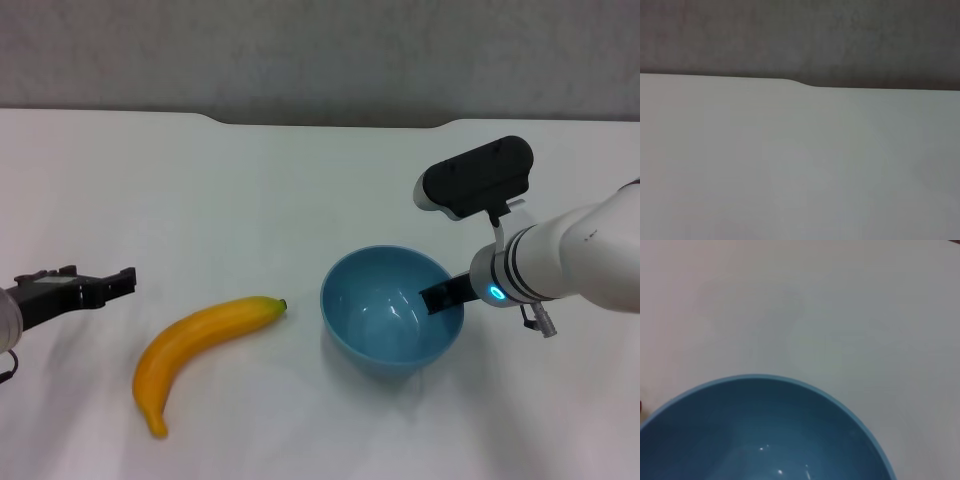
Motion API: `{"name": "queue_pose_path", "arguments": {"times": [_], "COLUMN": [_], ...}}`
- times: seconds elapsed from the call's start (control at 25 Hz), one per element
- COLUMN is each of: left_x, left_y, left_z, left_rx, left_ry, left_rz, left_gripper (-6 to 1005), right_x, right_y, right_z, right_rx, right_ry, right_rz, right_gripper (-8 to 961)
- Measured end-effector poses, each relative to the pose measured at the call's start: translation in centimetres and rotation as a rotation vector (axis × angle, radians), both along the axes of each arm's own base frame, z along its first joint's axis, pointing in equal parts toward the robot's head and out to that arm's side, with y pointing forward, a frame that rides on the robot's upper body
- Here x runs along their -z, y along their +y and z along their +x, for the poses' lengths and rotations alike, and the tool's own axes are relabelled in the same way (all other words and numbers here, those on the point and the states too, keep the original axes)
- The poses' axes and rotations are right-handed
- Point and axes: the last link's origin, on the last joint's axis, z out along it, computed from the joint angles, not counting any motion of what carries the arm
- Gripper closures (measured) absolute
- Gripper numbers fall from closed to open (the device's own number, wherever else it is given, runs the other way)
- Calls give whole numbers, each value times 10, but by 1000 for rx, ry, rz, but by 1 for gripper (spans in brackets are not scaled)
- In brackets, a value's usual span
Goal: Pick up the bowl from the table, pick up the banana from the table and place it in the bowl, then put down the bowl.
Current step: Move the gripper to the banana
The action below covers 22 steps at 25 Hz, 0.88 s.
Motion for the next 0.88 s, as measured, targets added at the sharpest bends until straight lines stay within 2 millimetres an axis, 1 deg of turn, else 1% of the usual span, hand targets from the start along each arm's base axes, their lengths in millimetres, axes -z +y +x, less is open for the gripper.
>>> {"name": "queue_pose_path", "arguments": {"times": [0.28, 0.6, 0.88], "left_x": [1, 3, 5], "left_y": [-1, -2, -4], "left_z": [-1, -3, -7], "left_rx": [-5, -13, -24], "left_ry": [-1, -2, 0], "left_rz": [-2, -7, -13], "left_gripper": [109, 109, 109], "right_x": [0, -1, -6], "right_y": [-3, -5, -6], "right_z": [3, 1, -1], "right_rx": [13, 20, 20], "right_ry": [28, 68, 97], "right_rz": [13, 27, 39], "right_gripper": [802, 809, 844]}}
